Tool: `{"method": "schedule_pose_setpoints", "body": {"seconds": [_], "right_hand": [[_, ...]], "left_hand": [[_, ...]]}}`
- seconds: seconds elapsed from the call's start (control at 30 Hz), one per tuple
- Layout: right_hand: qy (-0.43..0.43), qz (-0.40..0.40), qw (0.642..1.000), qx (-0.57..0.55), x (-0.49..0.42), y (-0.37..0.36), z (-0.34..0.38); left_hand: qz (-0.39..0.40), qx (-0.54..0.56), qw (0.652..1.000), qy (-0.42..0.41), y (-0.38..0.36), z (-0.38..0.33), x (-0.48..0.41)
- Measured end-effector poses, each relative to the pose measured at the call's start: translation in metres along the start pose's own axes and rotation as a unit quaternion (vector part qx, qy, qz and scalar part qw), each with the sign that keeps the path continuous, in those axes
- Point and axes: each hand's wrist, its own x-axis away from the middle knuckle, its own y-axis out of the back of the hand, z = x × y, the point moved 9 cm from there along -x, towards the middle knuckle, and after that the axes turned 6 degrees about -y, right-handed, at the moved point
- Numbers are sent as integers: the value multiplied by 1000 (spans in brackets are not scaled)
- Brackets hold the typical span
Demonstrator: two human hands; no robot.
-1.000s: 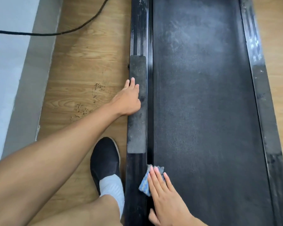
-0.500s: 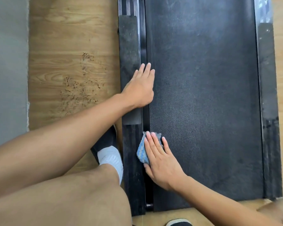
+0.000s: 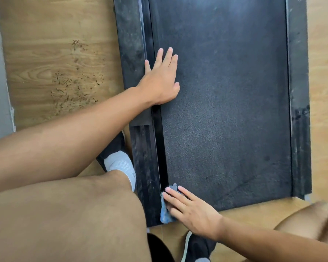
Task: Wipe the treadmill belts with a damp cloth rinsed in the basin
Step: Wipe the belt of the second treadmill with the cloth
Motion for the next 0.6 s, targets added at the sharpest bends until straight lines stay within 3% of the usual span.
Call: {"method": "schedule_pose_setpoints", "body": {"seconds": [0.2,0.27,0.4,0.5,0.6], "right_hand": [[59,28,993,-94,-19,41,-30],[3,4,985,-172,-38,76,-72],[-233,-18,925,-298,-60,147,-216],[-312,-54,906,-282,-54,197,-298],[-328,-68,922,-195,-47,261,-344]], "left_hand": [[25,-8,999,-37,-22,-12,5],[35,-31,998,-52,-29,-12,7],[45,-179,983,-23,-21,-9,-2],[60,-208,975,-44,11,-16,-23],[68,-216,971,-75,73,-39,-43]]}}
